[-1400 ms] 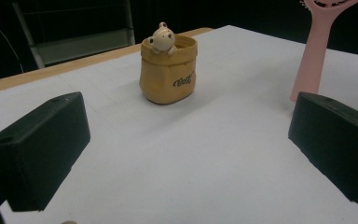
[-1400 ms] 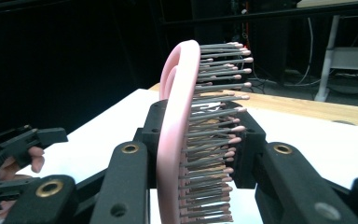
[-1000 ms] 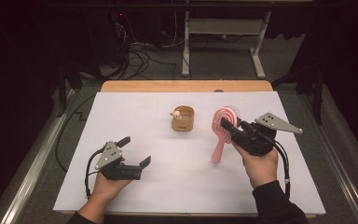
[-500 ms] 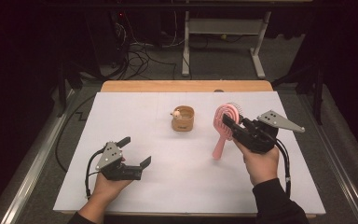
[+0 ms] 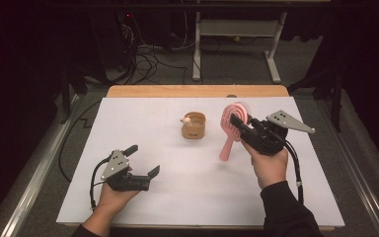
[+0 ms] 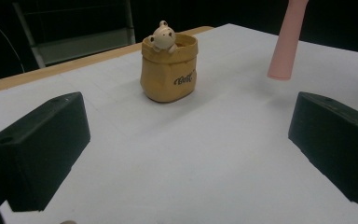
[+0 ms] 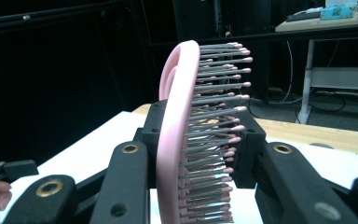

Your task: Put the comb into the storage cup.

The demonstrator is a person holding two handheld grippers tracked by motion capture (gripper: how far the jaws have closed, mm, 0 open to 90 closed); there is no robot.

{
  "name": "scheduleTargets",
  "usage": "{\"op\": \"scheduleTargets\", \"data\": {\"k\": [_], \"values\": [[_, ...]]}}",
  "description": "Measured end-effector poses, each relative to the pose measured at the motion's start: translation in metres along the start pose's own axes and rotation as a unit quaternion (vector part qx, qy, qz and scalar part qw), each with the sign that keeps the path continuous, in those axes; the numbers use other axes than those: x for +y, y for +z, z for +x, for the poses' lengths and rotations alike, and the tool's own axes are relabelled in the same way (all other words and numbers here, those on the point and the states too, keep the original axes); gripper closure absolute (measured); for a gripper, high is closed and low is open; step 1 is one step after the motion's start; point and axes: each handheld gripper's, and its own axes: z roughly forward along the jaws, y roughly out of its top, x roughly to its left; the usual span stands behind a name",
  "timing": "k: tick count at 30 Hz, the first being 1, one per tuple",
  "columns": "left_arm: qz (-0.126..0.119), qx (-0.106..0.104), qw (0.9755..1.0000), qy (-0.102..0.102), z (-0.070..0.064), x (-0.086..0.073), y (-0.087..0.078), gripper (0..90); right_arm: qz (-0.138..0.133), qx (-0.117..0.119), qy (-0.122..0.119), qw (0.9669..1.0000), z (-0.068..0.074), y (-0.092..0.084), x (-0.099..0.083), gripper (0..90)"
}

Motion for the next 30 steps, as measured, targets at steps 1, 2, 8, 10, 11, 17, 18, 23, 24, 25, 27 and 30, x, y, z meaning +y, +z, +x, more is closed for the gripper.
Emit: {"op": "scheduleTargets", "data": {"k": [1, 2, 8, 10, 11, 17, 18, 23, 24, 25, 27, 30], "values": [[0.000, 0.000, 1.0000, 0.000, 0.000, 0.000, 0.000, 0.0, -0.001, 0.000, -0.001, 1.0000, 0.000, 0.001, 0.000, 66.4], [0.000, -0.001, 1.0000, 0.001, -0.001, 0.000, 0.000, 0.0, -0.002, 0.000, -0.002, 1.0000, -0.001, 0.002, 0.001, 66.4], [0.006, -0.003, 1.0000, 0.001, -0.001, -0.001, 0.002, 0.0, -0.009, 0.000, -0.008, 0.9999, -0.001, 0.008, 0.007, 66.4], [0.005, -0.003, 1.0000, 0.001, -0.001, -0.002, 0.001, 0.0, -0.011, 0.002, -0.007, 0.9999, -0.001, 0.009, 0.009, 66.4], [0.004, -0.003, 1.0000, 0.000, -0.001, -0.002, 0.001, 0.0, -0.012, 0.002, -0.007, 0.9999, -0.001, 0.010, 0.010, 66.3], [0.001, -0.004, 1.0000, -0.002, -0.001, -0.002, 0.000, 0.0, -0.021, -0.002, -0.010, 0.9997, 0.000, 0.014, 0.018, 66.4], [0.001, -0.004, 1.0000, -0.002, -0.001, -0.002, 0.000, 0.0, -0.024, -0.003, -0.010, 0.9996, 0.001, 0.015, 0.020, 66.4], [0.001, -0.005, 1.0000, 0.001, -0.001, -0.002, 0.000, 0.0, -0.031, -0.008, -0.013, 0.9994, 0.001, 0.017, 0.026, 66.4], [0.001, -0.005, 1.0000, 0.002, -0.002, -0.002, -0.001, 0.0, -0.031, -0.008, -0.013, 0.9994, 0.000, 0.017, 0.027, 66.4], [0.001, -0.004, 1.0000, 0.004, -0.002, -0.001, -0.001, 0.0, -0.032, -0.008, -0.012, 0.9994, 0.000, 0.018, 0.028, 66.4], [0.001, -0.003, 1.0000, 0.005, -0.002, -0.001, -0.001, 0.0, -0.034, -0.009, -0.010, 0.9993, 0.000, 0.018, 0.031, 66.4], [0.002, -0.006, 1.0000, 0.006, -0.002, -0.001, -0.001, 0.0, -0.039, -0.011, -0.014, 0.9991, 0.000, 0.019, 0.036, 66.4]]}}
